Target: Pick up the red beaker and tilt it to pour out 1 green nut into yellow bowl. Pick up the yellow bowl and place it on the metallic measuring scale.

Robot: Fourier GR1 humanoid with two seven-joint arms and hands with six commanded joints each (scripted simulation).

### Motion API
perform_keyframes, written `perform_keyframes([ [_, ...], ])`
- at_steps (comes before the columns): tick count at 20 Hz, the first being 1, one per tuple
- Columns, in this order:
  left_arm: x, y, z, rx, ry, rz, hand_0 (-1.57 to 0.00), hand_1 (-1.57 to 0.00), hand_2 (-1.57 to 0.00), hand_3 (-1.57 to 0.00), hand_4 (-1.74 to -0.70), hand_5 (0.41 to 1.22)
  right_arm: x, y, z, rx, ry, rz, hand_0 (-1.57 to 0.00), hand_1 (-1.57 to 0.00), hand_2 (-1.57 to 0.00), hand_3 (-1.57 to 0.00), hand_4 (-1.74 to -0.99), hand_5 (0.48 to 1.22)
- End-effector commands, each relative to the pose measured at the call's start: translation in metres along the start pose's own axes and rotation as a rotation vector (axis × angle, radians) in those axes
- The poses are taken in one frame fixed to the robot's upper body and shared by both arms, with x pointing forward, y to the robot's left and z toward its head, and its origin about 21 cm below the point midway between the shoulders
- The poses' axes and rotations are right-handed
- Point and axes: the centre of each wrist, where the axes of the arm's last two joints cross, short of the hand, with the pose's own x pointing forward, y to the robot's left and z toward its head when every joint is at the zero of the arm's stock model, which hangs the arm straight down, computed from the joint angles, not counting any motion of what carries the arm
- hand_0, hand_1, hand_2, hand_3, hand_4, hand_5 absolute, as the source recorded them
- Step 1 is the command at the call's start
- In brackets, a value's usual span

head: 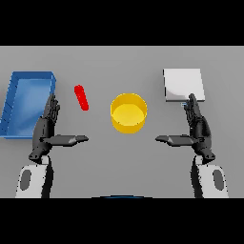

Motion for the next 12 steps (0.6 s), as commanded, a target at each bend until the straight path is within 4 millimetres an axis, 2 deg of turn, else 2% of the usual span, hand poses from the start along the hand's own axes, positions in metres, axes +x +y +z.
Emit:
perform_keyframes([
  [1, 0.0, 0.0, 0.0, 0.001, 0.0, 0.001, 0.0, 0.0, 0.0, 0.0, -1.14, 0.66, 0.0, 0.001, 0.0, 0.0, -0.001, -0.001, 0.0, 0.0, 0.0, 0.0, -1.071, 0.578],
  [6, 0.0, -0.006, -0.003, -0.004, 0.005, 0.001, 0.0, 0.0, 0.0, 0.0, -1.14, 0.66, -0.002, 0.005, 0.005, 0.0, 0.0, -0.003, 0.0, 0.0, 0.0, 0.0, -1.071, 0.578],
  [8, 0.01, -0.006, 0.017, -0.065, -0.077, -0.126, 0.0, 0.0, 0.0, 0.0, -1.14, 0.66, 0.005, 0.006, 0.019, 0.022, -0.137, 0.236, 0.0, 0.0, 0.0, 0.0, -1.072, 0.577],
  [10, 0.02, -0.01, 0.024, -0.087, -0.07, -0.175, 0.0, 0.0, 0.0, 0.0, -1.14, 0.662, 0.01, 0.014, 0.024, 0.031, -0.159, 0.316, 0.0, 0.0, 0.0, 0.0, -1.064, 0.577],
  [12, 0.024, -0.009, 0.029, -0.098, -0.056, -0.192, 0.0, 0.0, 0.0, 0.0, -1.14, 0.657, 0.014, 0.013, 0.025, 0.03, -0.159, 0.332, 0.0, 0.0, 0.0, 0.0, -1.084, 0.585],
])
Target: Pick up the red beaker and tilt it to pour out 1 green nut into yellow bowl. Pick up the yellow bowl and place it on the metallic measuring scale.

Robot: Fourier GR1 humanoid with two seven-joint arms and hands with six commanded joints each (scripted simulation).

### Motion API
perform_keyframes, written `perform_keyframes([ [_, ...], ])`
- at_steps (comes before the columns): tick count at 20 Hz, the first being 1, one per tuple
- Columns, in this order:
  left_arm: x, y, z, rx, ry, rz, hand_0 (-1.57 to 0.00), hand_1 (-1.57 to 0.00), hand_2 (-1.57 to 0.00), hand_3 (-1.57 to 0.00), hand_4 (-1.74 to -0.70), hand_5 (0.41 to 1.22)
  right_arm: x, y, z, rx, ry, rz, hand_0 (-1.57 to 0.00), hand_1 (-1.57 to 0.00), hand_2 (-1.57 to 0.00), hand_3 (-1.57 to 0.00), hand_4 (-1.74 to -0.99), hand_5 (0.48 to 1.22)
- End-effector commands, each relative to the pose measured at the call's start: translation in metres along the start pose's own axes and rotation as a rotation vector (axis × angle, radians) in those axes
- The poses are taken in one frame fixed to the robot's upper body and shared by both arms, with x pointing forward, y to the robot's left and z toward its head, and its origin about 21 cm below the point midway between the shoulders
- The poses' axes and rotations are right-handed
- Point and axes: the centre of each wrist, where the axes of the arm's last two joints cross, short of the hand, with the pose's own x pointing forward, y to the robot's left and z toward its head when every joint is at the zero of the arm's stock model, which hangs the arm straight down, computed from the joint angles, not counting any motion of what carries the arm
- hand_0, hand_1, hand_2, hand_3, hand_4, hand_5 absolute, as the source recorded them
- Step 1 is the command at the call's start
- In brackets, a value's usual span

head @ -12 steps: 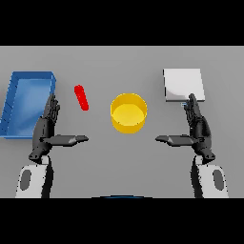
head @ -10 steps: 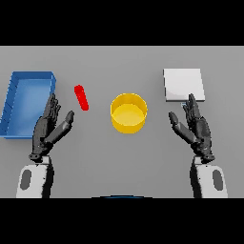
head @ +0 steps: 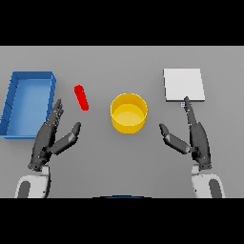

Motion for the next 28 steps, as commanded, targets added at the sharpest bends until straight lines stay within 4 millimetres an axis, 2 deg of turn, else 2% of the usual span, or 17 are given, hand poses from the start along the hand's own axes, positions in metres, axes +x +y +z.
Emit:
perform_keyframes([
  [1, 0.002, 0.0, 0.0, -0.009, 0.017, 0.004, 0.0, 0.0, 0.0, 0.0, -1.14, 0.655, -0.001, 0.002, 0.001, 0.015, 0.005, -0.018, 0.0, 0.0, 0.0, 0.0, -1.103, 0.592],
  [3, -0.002, 0.002, -0.005, -0.015, 0.061, 0.002, 0.0, 0.0, 0.0, 0.0, -1.14, 0.65, 0.003, 0.0, -0.001, 0.021, -0.01, -0.026, 0.0, 0.0, 0.0, 0.0, -1.131, 0.607],
  [4, -0.004, -0.003, -0.008, -0.025, 0.074, 0.003, 0.0, 0.0, 0.0, 0.0, -1.14, 0.649, 0.001, 0.0, 0.002, 0.03, -0.011, -0.036, 0.0, 0.0, 0.0, 0.0, -1.147, 0.614],
  [6, -0.01, -0.001, -0.018, -0.032, 0.093, -0.013, 0.0, 0.0, 0.0, 0.0, -1.14, 0.647, -0.001, -0.001, 0.001, 0.048, 0.003, -0.058, 0.0, 0.0, 0.0, 0.0, -1.18, 0.627],
  [10, -0.023, 0.001, -0.047, -0.024, 0.109, -0.001, 0.0, 0.0, 0.0, 0.0, -1.18, 0.65, -0.001, -0.001, 0.004, 0.055, -0.015, -0.087, 0.0, 0.0, 0.0, 0.0, -1.215, 0.628],
  [13, -0.03, 0.0, -0.07, -0.045, 0.135, -0.03, 0.0, 0.0, 0.0, 0.0, -1.18, 0.64, 0.003, -0.003, 0.002, 0.047, -0.017, -0.097, 0.0, 0.0, 0.0, 0.0, -1.225, 0.627],
  [16, -0.033, -0.005, -0.089, -0.057, 0.108, -0.032, 0.0, 0.0, 0.0, 0.0, -1.18, 0.637, -0.003, -0.006, 0.004, 0.052, -0.005, -0.091, 0.0, 0.0, 0.0, 0.0, -1.227, 0.625],
  [19, -0.033, -0.006, -0.105, -0.072, 0.091, -0.043, 0.0, 0.0, 0.0, 0.0, -1.2, 0.651, -0.001, -0.001, 0.005, 0.051, -0.009, -0.097, 0.0, 0.0, 0.0, 0.0, -1.222, 0.627],
  [26, -0.037, -0.018, -0.132, -0.069, 0.126, -0.088, 0.0, 0.0, 0.0, 0.0, -1.2, 0.671, 0.001, -0.005, 0.002, 0.048, -0.003, -0.099, 0.0, 0.0, 0.0, 0.0, -1.238, 0.638],
  [28, -0.04, -0.021, -0.135, -0.062, 0.117, -0.079, 0.0, 0.0, 0.0, 0.0, -1.22, 0.678, -0.002, -0.006, 0.007, 0.047, 0.005, -0.094, 0.0, 0.0, 0.0, 0.0, -1.241, 0.641],
])
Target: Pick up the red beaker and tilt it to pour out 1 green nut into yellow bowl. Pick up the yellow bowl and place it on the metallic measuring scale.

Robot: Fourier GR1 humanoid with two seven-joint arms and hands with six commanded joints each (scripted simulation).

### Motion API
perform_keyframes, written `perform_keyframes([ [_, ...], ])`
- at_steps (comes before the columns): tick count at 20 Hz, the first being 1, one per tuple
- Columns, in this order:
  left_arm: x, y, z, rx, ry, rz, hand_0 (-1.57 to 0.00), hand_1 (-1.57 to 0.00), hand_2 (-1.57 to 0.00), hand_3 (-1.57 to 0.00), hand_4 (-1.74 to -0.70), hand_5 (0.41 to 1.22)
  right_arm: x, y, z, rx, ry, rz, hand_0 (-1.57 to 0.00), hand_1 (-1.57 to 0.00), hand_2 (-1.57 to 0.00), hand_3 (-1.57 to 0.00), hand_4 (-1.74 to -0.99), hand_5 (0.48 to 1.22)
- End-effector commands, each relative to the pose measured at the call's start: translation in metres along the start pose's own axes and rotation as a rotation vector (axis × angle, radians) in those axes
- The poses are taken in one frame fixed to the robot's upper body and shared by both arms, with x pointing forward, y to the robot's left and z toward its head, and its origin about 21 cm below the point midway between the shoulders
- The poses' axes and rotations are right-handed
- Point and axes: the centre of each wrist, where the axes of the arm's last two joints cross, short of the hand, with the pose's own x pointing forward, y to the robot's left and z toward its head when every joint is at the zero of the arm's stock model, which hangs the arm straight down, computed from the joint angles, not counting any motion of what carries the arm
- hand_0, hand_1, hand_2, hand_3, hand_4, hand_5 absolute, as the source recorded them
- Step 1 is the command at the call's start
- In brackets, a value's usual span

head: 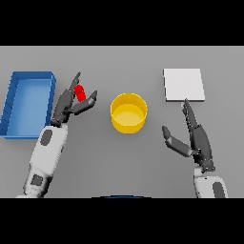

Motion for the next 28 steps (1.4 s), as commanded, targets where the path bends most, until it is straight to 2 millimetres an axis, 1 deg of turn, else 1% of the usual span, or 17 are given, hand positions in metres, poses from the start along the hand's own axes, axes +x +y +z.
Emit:
perform_keyframes([
  [1, 0.001, 0.002, -0.004, 0.008, -0.007, 0.008, 0.0, 0.0, 0.0, 0.0, -1.23, 0.687, 0.002, -0.002, -0.003, -0.007, 0.007, 0.005, 0.0, 0.0, 0.0, 0.0, -1.242, 0.642],
  [5, -0.009, -0.005, -0.011, 0.028, -0.047, 0.099, 0.0, 0.0, -0.01, 0.0, -1.3, 0.719, 0.004, 0.001, -0.004, -0.01, 0.0, -0.006, 0.0, 0.0, 0.0, 0.0, -1.246, 0.646],
  [6, -0.011, -0.008, -0.012, 0.03, -0.04, 0.114, 0.0, -0.01, -0.05, -0.04, -1.33, 0.738, 0.004, 0.0, -0.002, -0.009, -0.004, -0.006, 0.0, 0.0, 0.0, 0.0, -1.244, 0.644],
  [7, -0.014, -0.01, -0.013, 0.036, -0.038, 0.129, -0.08, -0.09, -0.16, -0.13, -1.36, 0.761, 0.002, -0.002, 0.0, -0.015, 0.006, -0.003, 0.0, 0.0, 0.0, 0.0, -1.242, 0.645],
  [8, -0.014, -0.014, -0.015, 0.047, -0.046, 0.134, -0.21, -0.23, -0.29, -0.25, -1.4, 0.787, 0.003, 0.0, -0.004, -0.016, 0.008, -0.002, 0.0, 0.0, 0.0, 0.0, -1.24, 0.645],
  [9, -0.014, -0.013, -0.017, 0.069, -0.058, 0.128, -0.38, -0.41, -0.46, -0.52, -1.41, 0.874, 0.002, -0.003, -0.003, -0.022, 0.011, 0.008, 0.0, 0.0, 0.0, 0.0, -1.236, 0.647],
  [10, -0.013, -0.017, -0.019, 0.092, -0.051, 0.115, -0.55, -0.59, -0.66, -0.73, -1.47, 0.943, 0.001, -0.001, 0.0, -0.011, -0.002, 0.001, 0.0, 0.0, 0.0, 0.0, -1.237, 0.648],
  [11, -0.013, -0.019, -0.02, 0.104, -0.043, 0.08, -0.76, -0.78, -0.84, -0.88, -1.52, 0.999, 0.001, -0.002, 0.0, -0.015, 0.003, -0.007, 0.0, 0.0, 0.0, 0.0, -1.239, 0.648],
  [13, -0.007, -0.024, -0.023, 0.089, -0.045, 0.022, -1.05, -1.07, -1.11, -1.06, -1.59, 1.079, 0.004, -0.003, -0.001, -0.015, -0.004, -0.005, 0.0, 0.0, 0.0, 0.0, -1.239, 0.648],
  [15, -0.008, -0.026, -0.023, 0.079, -0.062, 0.03, -1.24, -1.25, -1.27, -1.15, -1.64, 1.13, 0.006, -0.004, -0.002, -0.015, -0.012, 0.001, 0.0, 0.0, 0.0, 0.0, -1.242, 0.65],
  [16, -0.009, -0.027, -0.023, 0.077, -0.063, 0.032, -1.3, -1.31, -1.33, -1.24, -1.6, 1.148, 0.006, -0.006, -0.002, -0.018, -0.006, -0.017, 0.0, 0.0, 0.0, 0.0, -1.25, 0.647],
  [17, -0.008, -0.025, -0.022, 0.077, -0.067, 0.028, -1.36, -1.36, -1.38, -1.3, -1.56, 1.163, 0.005, -0.007, -0.002, -0.016, -0.002, -0.017, 0.0, 0.0, 0.0, 0.0, -1.251, 0.646],
  [18, -0.01, -0.026, -0.02, 0.079, -0.072, 0.022, -1.4, -1.41, -1.42, -1.36, -1.54, 1.174, 0.003, 0.0, -0.001, -0.006, 0.004, -0.031, 0.0, 0.0, 0.0, 0.0, -1.255, 0.644],
  [23, 0.005, -0.009, -0.024, 0.06, -0.143, 0.176, -1.51, -1.52, -1.52, -1.5, -1.68, 1.144, 0.001, -0.001, -0.002, -0.011, 0.008, -0.003, 0.0, 0.0, 0.0, 0.0, -1.238, 0.643],
  [24, 0.01, -0.008, -0.023, 0.055, -0.157, 0.18, -1.53, -1.53, -1.53, -1.52, -1.69, 1.14, 0.0, 0.003, -0.002, -0.005, 0.011, -0.01, 0.0, 0.0, 0.0, 0.0, -1.236, 0.644],
  [27, 0.033, 0.0, -0.027, 0.033, -0.189, 0.166, -1.55, -1.55, -1.55, -1.54, -1.71, 1.132, 0.0, -0.002, -0.002, -0.014, -0.007, 0.002, 0.0, 0.0, 0.0, 0.0, -1.227, 0.647],
  [28, 0.035, -0.001, -0.026, 0.02, -0.195, 0.139, -1.55, -1.55, -1.55, -1.55, -1.72, 1.131, -0.001, 0.001, -0.002, -0.006, -0.015, 0.003, 0.0, 0.0, 0.0, 0.0, -1.226, 0.65],
])
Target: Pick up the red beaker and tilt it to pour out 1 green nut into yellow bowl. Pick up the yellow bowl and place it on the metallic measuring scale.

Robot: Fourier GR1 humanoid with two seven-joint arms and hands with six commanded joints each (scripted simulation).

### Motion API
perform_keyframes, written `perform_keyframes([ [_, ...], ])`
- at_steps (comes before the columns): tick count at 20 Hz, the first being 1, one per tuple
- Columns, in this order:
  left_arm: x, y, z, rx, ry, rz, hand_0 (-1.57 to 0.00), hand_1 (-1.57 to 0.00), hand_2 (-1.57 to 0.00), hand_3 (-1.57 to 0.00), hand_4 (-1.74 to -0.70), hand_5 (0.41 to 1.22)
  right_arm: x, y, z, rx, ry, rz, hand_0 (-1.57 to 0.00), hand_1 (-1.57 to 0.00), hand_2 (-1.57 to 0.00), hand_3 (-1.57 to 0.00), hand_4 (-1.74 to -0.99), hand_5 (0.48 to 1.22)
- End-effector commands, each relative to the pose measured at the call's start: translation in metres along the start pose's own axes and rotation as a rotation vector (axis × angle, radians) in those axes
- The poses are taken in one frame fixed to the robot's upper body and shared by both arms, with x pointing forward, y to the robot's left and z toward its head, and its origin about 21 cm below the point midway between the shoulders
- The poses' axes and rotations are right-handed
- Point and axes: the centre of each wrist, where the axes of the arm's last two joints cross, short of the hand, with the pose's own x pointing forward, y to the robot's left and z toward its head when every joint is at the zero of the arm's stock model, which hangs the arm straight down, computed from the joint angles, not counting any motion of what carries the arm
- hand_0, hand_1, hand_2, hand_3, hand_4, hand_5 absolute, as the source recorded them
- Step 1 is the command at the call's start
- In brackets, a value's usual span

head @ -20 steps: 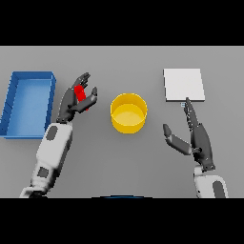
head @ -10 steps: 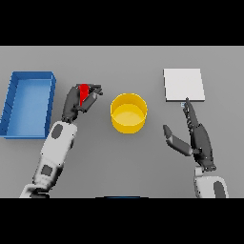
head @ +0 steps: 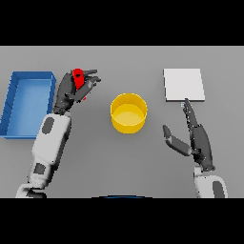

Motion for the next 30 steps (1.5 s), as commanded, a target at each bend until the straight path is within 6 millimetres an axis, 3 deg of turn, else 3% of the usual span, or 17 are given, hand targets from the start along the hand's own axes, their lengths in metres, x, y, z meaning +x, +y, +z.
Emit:
perform_keyframes([
  [1, 0.002, 0.001, 0.001, -0.009, 0.0, -0.025, -1.56, -1.56, -1.56, -1.55, -1.72, 1.13, 0.001, -0.002, -0.001, -0.001, -0.013, 0.017, 0.0, 0.0, 0.0, 0.0, -1.219, 0.653],
  [6, 0.012, 0.011, 0.002, -0.047, -0.006, -0.119, -1.56, -1.56, -1.56, -1.55, -1.72, 1.139, 0.002, -0.003, -0.002, -0.005, -0.028, 0.041, 0.0, 0.0, 0.0, 0.0, -1.219, 0.661],
  [10, 0.034, 0.016, -0.001, -0.134, -0.011, -0.341, -1.56, -1.57, -1.57, -1.56, -1.73, 1.124, 0.003, 0.0, 0.0, -0.008, -0.004, 0.052, 0.0, 0.0, 0.0, 0.0, -1.199, 0.658],
  [18, 0.075, -0.015, -0.018, -0.342, -0.009, -0.86, -1.57, -1.57, -1.57, -1.57, -1.74, 1.147, 0.004, 0.001, 0.0, 0.01, 0.014, 0.038, 0.0, 0.0, 0.0, 0.0, -1.182, 0.668],
  [23, 0.087, -0.04, -0.027, -0.466, -0.042, -1.228, -1.57, -1.57, -1.57, -1.57, -1.74, 1.197, 0.007, 0.003, 0.001, 0.005, 0.005, 0.021, 0.0, 0.0, 0.0, 0.0, -1.187, 0.676],
  [24, 0.087, -0.042, -0.029, -0.501, -0.038, -1.294, -1.57, -1.57, -1.57, -1.57, -1.69, 1.202, 0.007, 0.004, 0.003, 0.0, 0.013, 0.022, 0.0, 0.0, 0.0, 0.0, -1.191, 0.675],
  [27, 0.096, -0.056, -0.034, -0.589, -0.063, -1.476, -1.57, -1.57, -1.57, -1.38, -1.71, 1.211, 0.005, 0.001, 0.003, -0.003, 0.032, 0.002, 0.0, 0.0, 0.0, 0.0, -1.195, 0.671],
  [30, 0.103, -0.066, -0.042, -0.668, -0.087, -1.624, -1.57, -1.57, -1.57, -1.33, -1.72, 1.216, 0.003, 0.005, 0.004, 0.001, 0.038, -0.042, 0.0, 0.0, 0.0, 0.0, -1.202, 0.651],
])
